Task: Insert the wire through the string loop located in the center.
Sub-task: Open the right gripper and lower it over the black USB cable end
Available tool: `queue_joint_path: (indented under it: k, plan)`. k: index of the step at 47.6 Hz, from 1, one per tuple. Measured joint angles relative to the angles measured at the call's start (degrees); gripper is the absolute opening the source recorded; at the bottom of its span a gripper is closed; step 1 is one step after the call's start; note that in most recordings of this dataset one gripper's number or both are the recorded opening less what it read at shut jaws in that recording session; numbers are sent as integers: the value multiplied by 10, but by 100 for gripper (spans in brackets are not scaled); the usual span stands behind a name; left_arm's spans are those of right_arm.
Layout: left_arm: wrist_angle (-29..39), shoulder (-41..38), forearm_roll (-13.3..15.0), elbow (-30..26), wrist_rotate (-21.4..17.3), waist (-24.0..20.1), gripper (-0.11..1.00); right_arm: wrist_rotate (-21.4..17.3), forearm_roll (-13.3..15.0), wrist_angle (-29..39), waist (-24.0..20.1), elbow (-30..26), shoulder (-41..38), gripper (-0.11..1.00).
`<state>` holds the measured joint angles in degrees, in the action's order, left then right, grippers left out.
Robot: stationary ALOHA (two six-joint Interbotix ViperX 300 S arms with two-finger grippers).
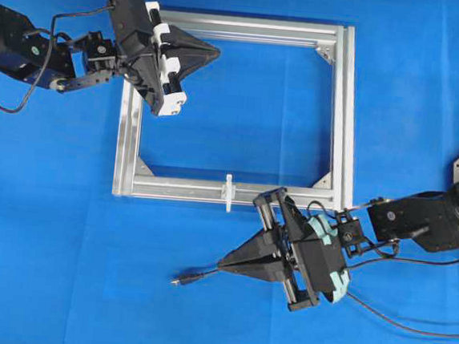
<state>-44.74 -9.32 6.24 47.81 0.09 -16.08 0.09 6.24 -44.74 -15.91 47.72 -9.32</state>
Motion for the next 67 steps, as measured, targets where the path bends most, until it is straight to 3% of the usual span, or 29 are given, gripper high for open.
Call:
queue_joint_path:
  k: [5,30,37,49,67]
  plan:
    - [2,12,-6,0,0,0,0,0,0,6,0,-2,11,-5]
    - [4,17,-9,0,0,1,0,-24,0,60,-10,-13,20,-3]
    - [4,17,-9,0,0,1,0,-26,0,65,-10,-13,20,20]
    - [4,17,-9,0,-1,0,0,-26,0,66,-10,-13,20,89]
    - [5,17,-9,0,0,1,0,-28,-5,81,-10,-14,18,90]
